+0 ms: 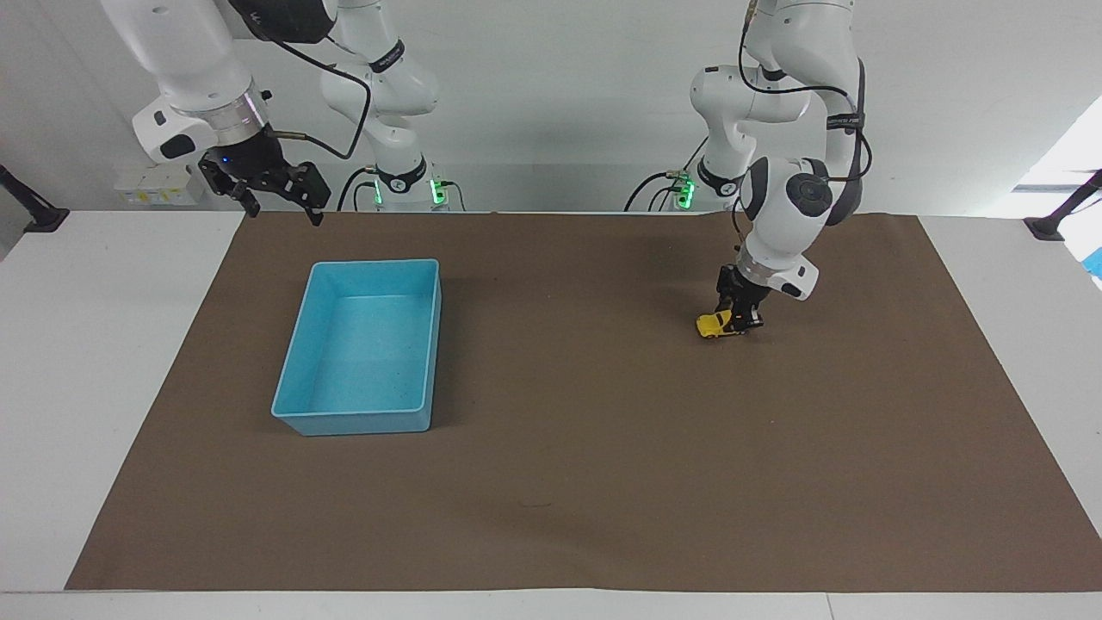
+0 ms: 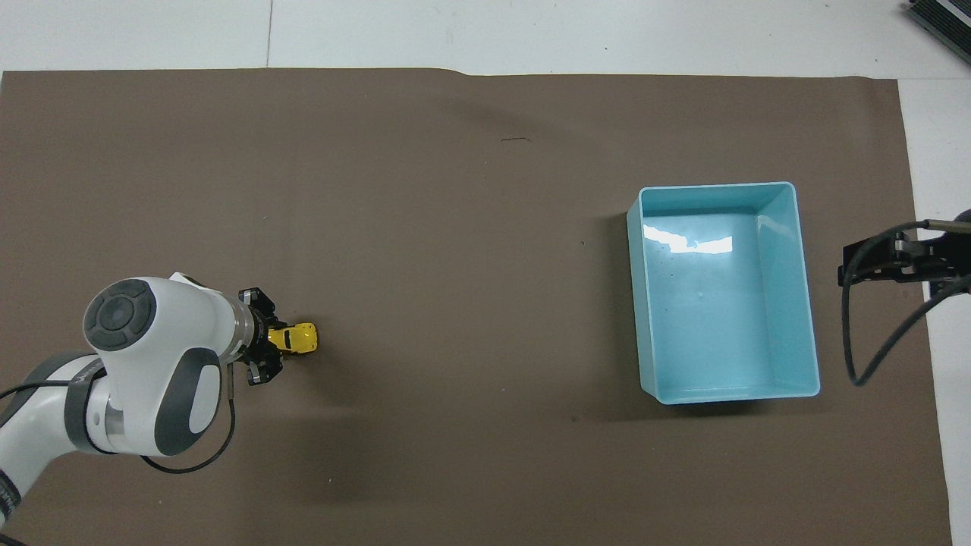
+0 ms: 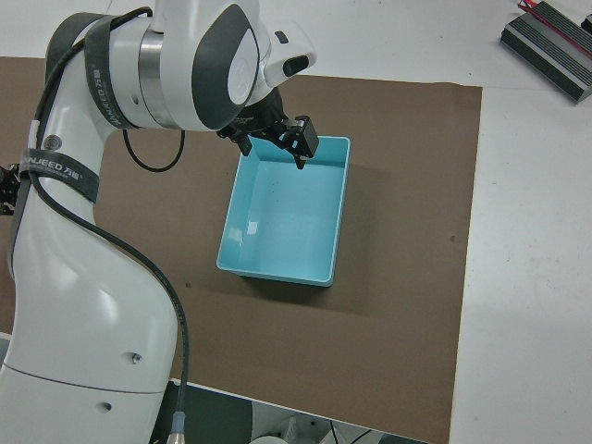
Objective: Wind up and store yellow beetle car
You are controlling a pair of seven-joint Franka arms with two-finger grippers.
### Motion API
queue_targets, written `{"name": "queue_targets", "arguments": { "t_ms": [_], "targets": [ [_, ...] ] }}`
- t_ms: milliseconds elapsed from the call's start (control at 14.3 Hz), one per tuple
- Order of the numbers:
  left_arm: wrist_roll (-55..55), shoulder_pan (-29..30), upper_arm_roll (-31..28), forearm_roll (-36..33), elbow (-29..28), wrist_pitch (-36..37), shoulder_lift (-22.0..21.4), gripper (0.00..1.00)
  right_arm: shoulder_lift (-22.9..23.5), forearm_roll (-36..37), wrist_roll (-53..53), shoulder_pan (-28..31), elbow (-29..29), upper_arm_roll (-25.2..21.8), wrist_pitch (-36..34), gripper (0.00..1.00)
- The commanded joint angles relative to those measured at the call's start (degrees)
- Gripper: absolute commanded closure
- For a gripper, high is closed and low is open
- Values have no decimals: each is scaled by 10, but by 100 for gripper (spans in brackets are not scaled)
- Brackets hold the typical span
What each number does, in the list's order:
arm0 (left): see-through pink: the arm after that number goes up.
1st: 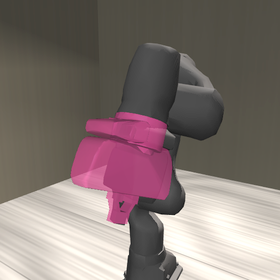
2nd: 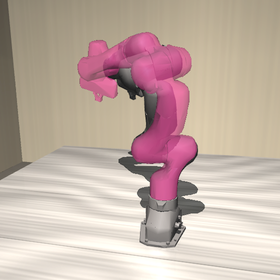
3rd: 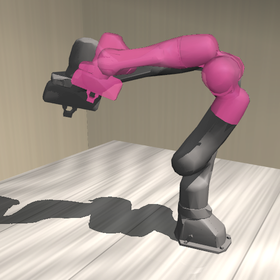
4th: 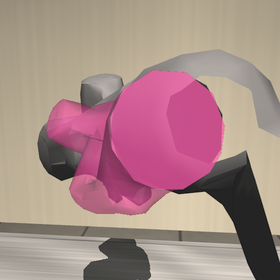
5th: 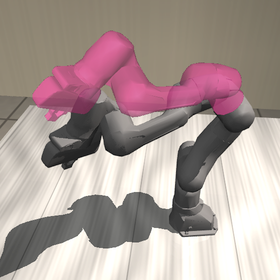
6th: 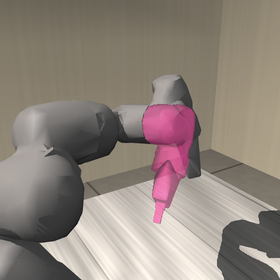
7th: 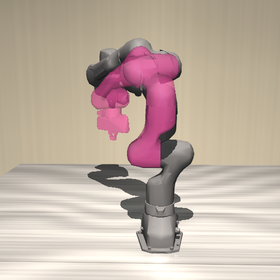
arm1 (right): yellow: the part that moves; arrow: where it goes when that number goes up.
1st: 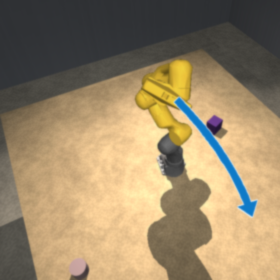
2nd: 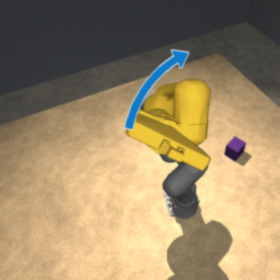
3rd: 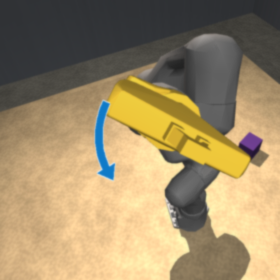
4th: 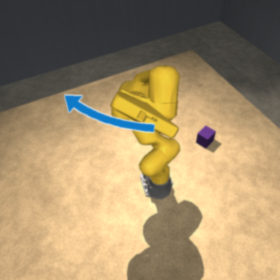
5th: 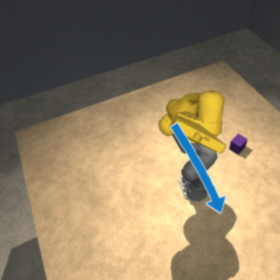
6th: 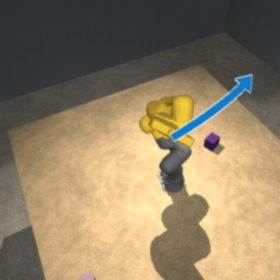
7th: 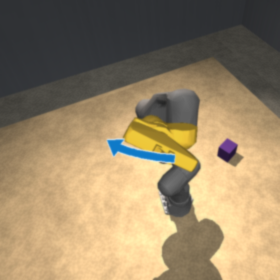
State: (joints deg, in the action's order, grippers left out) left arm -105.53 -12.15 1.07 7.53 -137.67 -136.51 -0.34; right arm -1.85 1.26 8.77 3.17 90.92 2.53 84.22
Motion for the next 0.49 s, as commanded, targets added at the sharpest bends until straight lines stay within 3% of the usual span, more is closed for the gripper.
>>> {"name": "queue_targets", "arguments": {
  "t_ms": [0,350,420],
  "targets": [
    [45,41,-3,-6,-11,-22,11,90,-13,-8,-10,6,13,0,3,0],
    [53,53,-3,-6,-10,-21,12,86,-13,-8,-10,6,13,0,3,0],
    [53,53,-3,-6,-9,-20,12,70,-13,-8,-10,6,13,0,3,0]
  ]
}}
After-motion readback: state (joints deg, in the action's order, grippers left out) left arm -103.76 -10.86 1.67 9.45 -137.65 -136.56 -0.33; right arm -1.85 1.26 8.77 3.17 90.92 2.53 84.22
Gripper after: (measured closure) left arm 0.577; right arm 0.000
